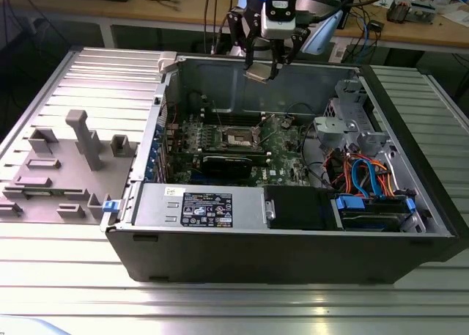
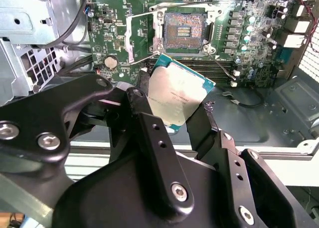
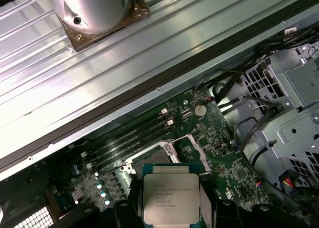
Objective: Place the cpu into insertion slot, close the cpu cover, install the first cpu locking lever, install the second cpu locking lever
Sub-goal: 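Place the cpu into insertion slot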
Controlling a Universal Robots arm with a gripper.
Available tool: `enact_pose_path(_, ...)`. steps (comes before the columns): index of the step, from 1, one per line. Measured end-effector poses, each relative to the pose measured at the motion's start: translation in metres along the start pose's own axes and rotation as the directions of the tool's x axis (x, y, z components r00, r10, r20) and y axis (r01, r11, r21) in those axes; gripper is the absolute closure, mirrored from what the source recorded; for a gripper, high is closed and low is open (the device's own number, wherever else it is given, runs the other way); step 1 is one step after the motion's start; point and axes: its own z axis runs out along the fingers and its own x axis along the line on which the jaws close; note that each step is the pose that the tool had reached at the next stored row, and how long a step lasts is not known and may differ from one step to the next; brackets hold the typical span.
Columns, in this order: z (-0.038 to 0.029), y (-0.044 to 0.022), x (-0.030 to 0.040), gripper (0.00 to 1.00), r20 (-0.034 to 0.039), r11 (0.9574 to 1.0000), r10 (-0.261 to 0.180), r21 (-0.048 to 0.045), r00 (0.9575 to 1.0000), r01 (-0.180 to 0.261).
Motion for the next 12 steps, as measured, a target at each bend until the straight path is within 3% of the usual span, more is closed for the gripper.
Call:
enact_pose_path(7, 0.0000, 0.0000, 0.0000, 0.46, 0.0019, 0.9998, 0.022, -0.0004, 0.9998, -0.022)
enact_pose_path(10, 0.0003, 0.0000, 0.0000, 0.46, 0.0055, 0.9980, 0.063, -0.0013, 0.9980, -0.063)
enact_pose_path(12, 0.0005, 0.0000, 0.0000, 0.46, 0.0092, 0.9944, 0.106, -0.0026, 0.9943, -0.106)
